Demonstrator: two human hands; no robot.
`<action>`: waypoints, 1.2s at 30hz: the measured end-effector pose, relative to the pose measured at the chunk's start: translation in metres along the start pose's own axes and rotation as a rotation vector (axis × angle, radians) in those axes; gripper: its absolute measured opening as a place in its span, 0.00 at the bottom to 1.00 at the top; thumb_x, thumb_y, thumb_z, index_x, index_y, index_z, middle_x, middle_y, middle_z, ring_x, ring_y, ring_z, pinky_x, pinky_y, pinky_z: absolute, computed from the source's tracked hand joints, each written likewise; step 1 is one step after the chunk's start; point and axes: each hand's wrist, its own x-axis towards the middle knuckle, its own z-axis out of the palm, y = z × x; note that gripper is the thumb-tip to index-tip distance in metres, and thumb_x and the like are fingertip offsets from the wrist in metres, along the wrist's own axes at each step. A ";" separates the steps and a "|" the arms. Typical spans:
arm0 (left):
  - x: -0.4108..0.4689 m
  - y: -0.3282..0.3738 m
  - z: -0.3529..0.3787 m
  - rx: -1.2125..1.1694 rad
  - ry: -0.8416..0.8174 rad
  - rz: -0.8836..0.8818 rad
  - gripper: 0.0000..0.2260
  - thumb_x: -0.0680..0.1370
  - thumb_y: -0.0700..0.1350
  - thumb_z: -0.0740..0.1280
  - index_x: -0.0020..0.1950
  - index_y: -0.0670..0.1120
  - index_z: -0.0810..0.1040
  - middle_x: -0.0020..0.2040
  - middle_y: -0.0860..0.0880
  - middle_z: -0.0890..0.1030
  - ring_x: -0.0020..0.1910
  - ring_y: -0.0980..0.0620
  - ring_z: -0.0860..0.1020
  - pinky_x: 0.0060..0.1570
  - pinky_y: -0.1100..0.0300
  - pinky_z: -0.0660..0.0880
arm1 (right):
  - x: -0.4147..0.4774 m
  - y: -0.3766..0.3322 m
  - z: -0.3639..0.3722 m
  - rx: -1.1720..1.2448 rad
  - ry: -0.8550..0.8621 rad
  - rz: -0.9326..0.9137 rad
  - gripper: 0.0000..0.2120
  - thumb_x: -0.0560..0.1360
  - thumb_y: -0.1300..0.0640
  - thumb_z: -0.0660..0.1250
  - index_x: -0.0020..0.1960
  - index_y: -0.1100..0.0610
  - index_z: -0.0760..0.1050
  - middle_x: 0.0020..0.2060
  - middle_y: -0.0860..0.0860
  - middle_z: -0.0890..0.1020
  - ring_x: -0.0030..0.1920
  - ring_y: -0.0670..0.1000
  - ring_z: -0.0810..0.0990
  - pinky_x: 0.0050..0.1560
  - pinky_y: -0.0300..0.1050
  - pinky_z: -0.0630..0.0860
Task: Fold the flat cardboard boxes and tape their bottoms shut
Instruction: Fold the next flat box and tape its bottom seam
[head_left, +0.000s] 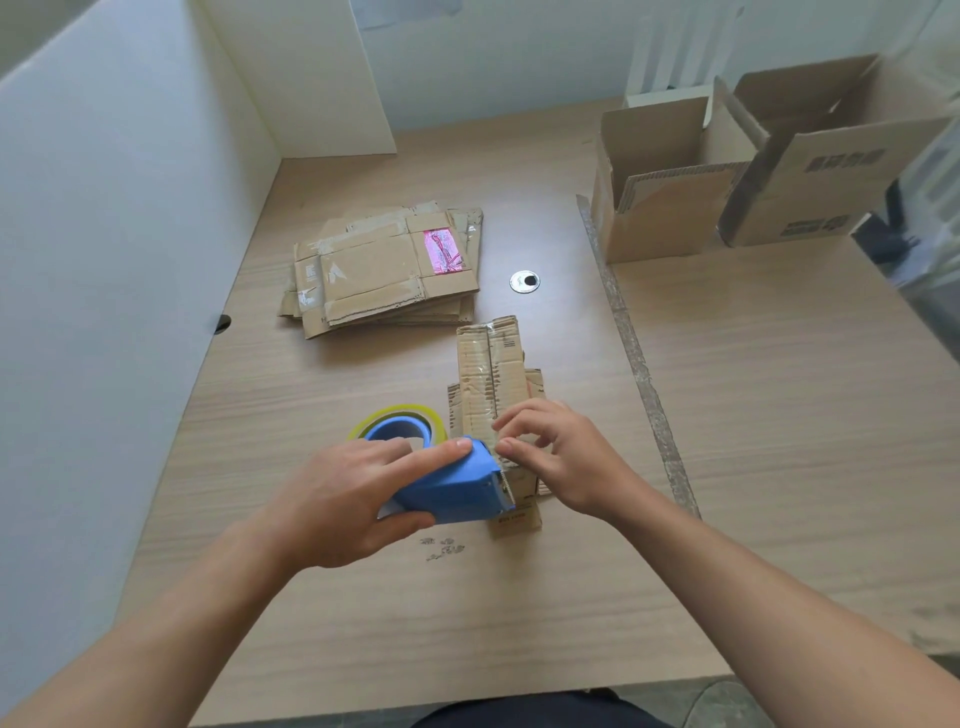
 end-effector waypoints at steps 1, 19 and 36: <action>0.000 0.000 -0.001 0.001 -0.004 -0.006 0.33 0.76 0.60 0.62 0.79 0.60 0.55 0.42 0.57 0.72 0.38 0.57 0.70 0.37 0.66 0.62 | 0.000 0.000 -0.001 0.014 0.004 0.004 0.04 0.77 0.55 0.71 0.45 0.54 0.81 0.53 0.45 0.81 0.58 0.50 0.75 0.58 0.48 0.73; 0.027 -0.019 -0.034 -0.383 -0.496 -0.494 0.23 0.71 0.66 0.67 0.66 0.68 0.72 0.54 0.61 0.82 0.52 0.62 0.78 0.56 0.56 0.75 | -0.034 0.037 -0.028 0.220 0.222 0.460 0.14 0.77 0.53 0.70 0.35 0.58 0.78 0.48 0.52 0.80 0.44 0.45 0.77 0.49 0.46 0.74; 0.041 -0.028 0.001 -0.456 -0.651 -0.648 0.09 0.76 0.60 0.68 0.55 0.69 0.77 0.50 0.62 0.82 0.48 0.62 0.79 0.48 0.62 0.74 | -0.013 0.074 0.017 0.313 0.050 0.718 0.16 0.79 0.45 0.66 0.44 0.58 0.81 0.44 0.55 0.81 0.47 0.55 0.78 0.58 0.61 0.77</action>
